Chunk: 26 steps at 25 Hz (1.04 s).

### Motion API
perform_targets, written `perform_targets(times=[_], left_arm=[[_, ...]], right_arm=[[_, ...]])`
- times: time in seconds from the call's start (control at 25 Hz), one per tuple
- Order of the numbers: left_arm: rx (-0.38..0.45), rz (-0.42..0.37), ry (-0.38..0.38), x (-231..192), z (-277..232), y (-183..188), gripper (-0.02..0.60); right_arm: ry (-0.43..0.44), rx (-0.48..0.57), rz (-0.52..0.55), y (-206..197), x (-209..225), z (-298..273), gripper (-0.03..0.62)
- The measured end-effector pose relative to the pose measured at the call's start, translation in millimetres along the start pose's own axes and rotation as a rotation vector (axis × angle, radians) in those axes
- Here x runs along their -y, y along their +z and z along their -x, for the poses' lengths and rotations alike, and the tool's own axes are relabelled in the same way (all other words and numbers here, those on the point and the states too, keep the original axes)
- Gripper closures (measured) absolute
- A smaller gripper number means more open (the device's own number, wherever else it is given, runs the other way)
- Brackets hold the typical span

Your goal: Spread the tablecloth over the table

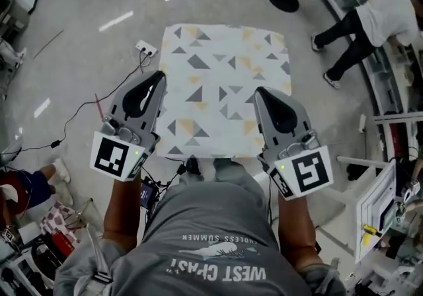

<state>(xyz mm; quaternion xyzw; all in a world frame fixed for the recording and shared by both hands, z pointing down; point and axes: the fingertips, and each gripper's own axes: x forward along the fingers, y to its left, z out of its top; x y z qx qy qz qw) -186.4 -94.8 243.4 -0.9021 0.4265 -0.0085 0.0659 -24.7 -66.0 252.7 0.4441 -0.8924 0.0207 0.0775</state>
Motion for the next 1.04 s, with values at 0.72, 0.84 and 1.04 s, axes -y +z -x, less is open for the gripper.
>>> perform_targets(times=[0.72,0.84,1.04], left_arm=[[0.118,-0.073,-0.156,63,53,67,0.571],[0.113,-0.073,-0.163,65,56,66,0.571],[0.106,-0.071,-0.165,66,61,62,0.571]], right_arm=[[-0.077,0.084,0.057,53,-53,73,0.586],[-0.083,0.082,0.055,54,-55,75,0.586],[-0.082,0.075,0.049,50,-59,78,0.585]])
